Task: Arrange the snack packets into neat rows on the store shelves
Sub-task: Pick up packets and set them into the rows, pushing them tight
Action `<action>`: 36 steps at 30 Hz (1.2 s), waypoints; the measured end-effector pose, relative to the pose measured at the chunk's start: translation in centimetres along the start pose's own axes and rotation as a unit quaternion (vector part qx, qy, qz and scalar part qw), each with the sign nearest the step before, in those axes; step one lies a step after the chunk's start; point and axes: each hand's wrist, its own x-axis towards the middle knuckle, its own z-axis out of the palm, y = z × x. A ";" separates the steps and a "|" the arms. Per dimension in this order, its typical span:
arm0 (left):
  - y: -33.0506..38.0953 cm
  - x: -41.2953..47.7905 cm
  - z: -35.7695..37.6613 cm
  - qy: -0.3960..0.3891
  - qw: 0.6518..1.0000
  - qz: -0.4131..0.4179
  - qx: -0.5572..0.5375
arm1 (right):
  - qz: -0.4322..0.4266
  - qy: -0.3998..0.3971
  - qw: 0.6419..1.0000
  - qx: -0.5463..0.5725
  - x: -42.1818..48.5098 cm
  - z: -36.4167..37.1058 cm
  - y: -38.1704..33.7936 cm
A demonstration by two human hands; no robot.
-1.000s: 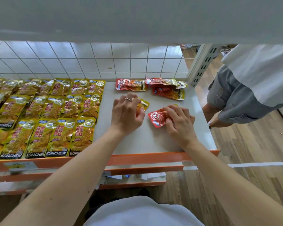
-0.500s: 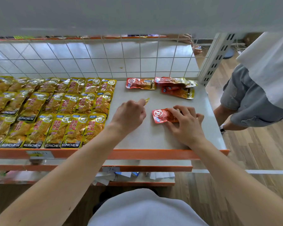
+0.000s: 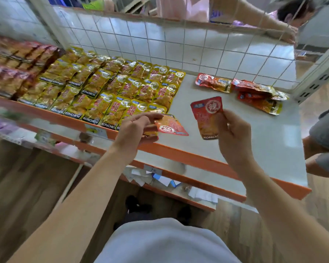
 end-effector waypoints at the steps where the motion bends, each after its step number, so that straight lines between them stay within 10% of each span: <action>1: -0.3 -0.6 -1.0 0.016 1.000 0.000 -0.020 | 0.011 -0.024 0.999 0.024 -0.2 1.1 -0.8; 23: -5.3 -11.6 -27.1 0.273 0.927 0.036 -0.256 | 0.212 -0.289 0.899 0.252 -11.4 25.7 -16.6; 36: -7.7 -17.5 -44.3 0.260 0.952 0.107 -0.118 | 0.178 -0.348 0.891 0.230 -18.6 40.5 -24.3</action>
